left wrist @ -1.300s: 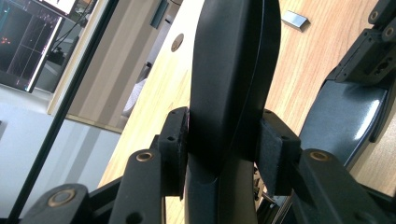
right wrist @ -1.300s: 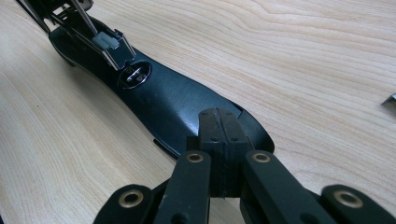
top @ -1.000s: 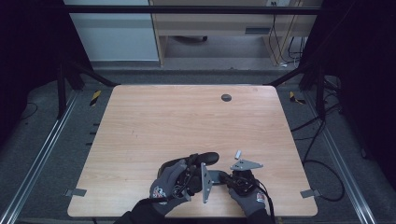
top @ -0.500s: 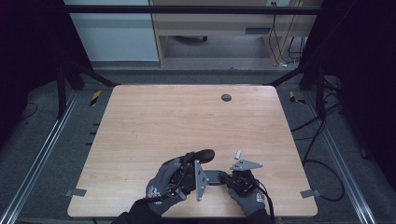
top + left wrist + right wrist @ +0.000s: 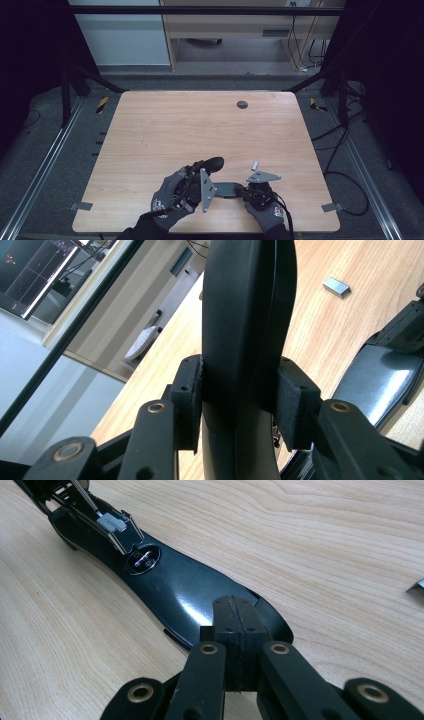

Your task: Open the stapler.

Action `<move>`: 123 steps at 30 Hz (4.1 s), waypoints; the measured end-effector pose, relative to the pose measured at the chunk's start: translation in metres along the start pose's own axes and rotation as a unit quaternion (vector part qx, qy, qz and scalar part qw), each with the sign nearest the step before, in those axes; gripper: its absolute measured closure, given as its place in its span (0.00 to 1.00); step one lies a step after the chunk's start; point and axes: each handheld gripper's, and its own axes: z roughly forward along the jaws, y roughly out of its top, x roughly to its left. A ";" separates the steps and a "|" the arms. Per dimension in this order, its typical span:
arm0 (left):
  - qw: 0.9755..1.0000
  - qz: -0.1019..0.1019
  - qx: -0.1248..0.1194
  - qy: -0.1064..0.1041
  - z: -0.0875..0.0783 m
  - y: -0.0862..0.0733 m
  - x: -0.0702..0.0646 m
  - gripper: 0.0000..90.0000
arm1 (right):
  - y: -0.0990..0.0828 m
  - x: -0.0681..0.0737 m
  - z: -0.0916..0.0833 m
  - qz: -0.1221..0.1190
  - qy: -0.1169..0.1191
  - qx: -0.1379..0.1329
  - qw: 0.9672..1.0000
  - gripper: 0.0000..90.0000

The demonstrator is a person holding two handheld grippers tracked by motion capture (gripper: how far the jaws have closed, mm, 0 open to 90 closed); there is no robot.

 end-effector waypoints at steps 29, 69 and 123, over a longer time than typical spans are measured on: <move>0.999 -0.033 -0.011 0.006 -0.010 -0.008 0.011 0.66 | 0.000 0.001 0.000 0.001 -0.001 0.004 1.000 1.00; 0.994 -0.106 -0.028 0.004 -0.026 -0.025 0.035 0.65 | 0.001 0.002 0.000 0.005 -0.004 0.008 1.000 1.00; 0.986 -0.159 -0.039 0.009 -0.042 -0.048 0.055 0.63 | 0.002 0.003 0.000 0.007 -0.002 0.010 1.000 1.00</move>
